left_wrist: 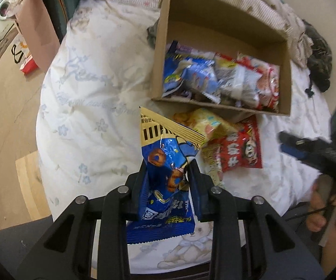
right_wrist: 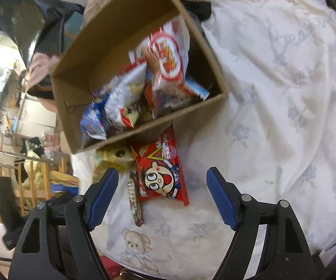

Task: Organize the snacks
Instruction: 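Grasp the blue cookie packet with the left gripper while the right gripper grasps the red candy bag, then lift both packets and carry them toward the box, then lower both packets into the box and open both grippers, then withdraw both grippers from the box toward the remaining snacks, then grasp the yellow chip bag with the left gripper while the right gripper grasps the pink candy stick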

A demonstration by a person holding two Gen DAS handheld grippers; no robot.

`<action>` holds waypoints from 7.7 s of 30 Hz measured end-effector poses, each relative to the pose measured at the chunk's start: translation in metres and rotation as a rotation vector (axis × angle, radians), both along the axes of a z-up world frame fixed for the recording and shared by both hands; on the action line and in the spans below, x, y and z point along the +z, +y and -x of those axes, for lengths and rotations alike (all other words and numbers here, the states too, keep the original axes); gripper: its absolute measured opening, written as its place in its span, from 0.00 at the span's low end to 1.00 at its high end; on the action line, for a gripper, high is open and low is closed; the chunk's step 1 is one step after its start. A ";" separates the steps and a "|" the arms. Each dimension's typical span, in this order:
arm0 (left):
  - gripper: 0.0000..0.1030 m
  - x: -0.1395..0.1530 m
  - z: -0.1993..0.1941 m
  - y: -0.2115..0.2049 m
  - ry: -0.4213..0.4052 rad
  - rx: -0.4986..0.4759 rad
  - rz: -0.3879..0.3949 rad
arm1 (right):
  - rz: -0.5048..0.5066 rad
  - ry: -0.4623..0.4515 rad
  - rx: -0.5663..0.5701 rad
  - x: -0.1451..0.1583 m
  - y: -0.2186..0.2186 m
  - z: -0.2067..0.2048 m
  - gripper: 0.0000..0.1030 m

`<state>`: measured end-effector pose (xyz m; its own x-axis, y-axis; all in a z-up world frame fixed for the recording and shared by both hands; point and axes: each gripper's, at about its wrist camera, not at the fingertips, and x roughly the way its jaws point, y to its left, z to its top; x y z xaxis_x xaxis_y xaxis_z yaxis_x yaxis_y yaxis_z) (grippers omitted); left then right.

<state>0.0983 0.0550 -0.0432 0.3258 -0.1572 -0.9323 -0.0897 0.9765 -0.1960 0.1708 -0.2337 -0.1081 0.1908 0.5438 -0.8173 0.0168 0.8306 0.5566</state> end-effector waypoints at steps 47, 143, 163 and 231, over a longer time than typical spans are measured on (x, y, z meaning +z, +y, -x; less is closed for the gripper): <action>0.27 -0.037 -0.018 -0.005 0.028 0.045 -0.104 | 0.116 -0.052 0.081 0.019 -0.027 0.023 0.34; 0.80 0.046 -0.129 -0.029 -0.369 0.005 -0.102 | -0.015 -0.316 -0.056 0.068 0.010 -0.108 0.79; 0.80 0.056 -0.044 -0.021 -0.369 -0.028 -0.167 | -0.023 -0.268 -0.039 0.068 -0.003 -0.016 0.78; 0.80 -0.057 -0.071 -0.042 0.124 0.145 0.147 | 0.198 -0.060 -0.072 -0.002 -0.028 0.056 0.26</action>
<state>0.1697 0.0128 -0.1005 0.2390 -0.2536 -0.9373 -0.2597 0.9134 -0.3134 0.1146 -0.2615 -0.1096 0.2747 0.3568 -0.8929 0.0516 0.9218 0.3842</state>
